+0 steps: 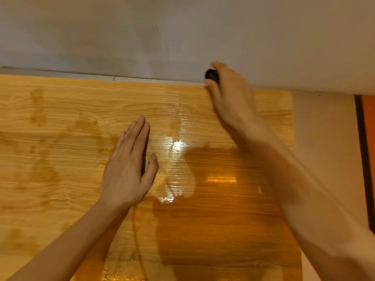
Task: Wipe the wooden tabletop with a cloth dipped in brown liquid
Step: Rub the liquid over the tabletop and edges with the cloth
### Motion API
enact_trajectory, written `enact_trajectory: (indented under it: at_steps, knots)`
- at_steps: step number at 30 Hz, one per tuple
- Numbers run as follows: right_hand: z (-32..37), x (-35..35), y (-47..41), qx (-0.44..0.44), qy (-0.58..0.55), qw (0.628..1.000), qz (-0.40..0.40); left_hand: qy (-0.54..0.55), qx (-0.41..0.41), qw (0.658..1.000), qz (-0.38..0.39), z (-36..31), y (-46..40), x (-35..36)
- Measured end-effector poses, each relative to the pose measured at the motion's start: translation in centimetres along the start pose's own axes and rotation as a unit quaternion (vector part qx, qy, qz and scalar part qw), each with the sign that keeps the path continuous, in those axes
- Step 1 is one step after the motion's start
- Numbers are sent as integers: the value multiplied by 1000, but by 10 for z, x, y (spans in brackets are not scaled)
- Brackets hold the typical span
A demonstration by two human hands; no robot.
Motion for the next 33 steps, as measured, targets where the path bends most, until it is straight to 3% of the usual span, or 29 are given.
enact_trajectory:
  at_steps: [4,9,11,17,23,26,30,33]
  knots:
    - [20,4,-4,-40,0,997,59,-1,0,1000,-8,1,-1,-1]
    - [-81,-38,-12,51,43,996,51,-2,-1,1000,-15,0,-1,-1]
    - [-91,-45,-11,91,53,993,51,1,2,1000,-24,1,-1,0]
    - [5,5,-12,43,51,998,18,16,21,999,-25,3,0,1]
    - [105,54,-4,-4,2,999,45,22,23,999,-23,6,-2,3]
    - [75,39,-3,-12,-43,996,71,72,26,996,-42,7,0,3]
    - [-6,-4,4,78,-2,997,4,236,15,969,-77,16,5,-12]
    - [6,1,-3,126,7,992,15,220,12,972,-86,46,16,-33]
Point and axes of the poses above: each hand's wrist, its own y-axis away from the middle knuckle, its own x-axis out of the palm, z = x × y, the point moved 2 cm from there along -y, towards the middle knuckle, and after that the axes turned 13 degrees about x, right-handed, at the moved point
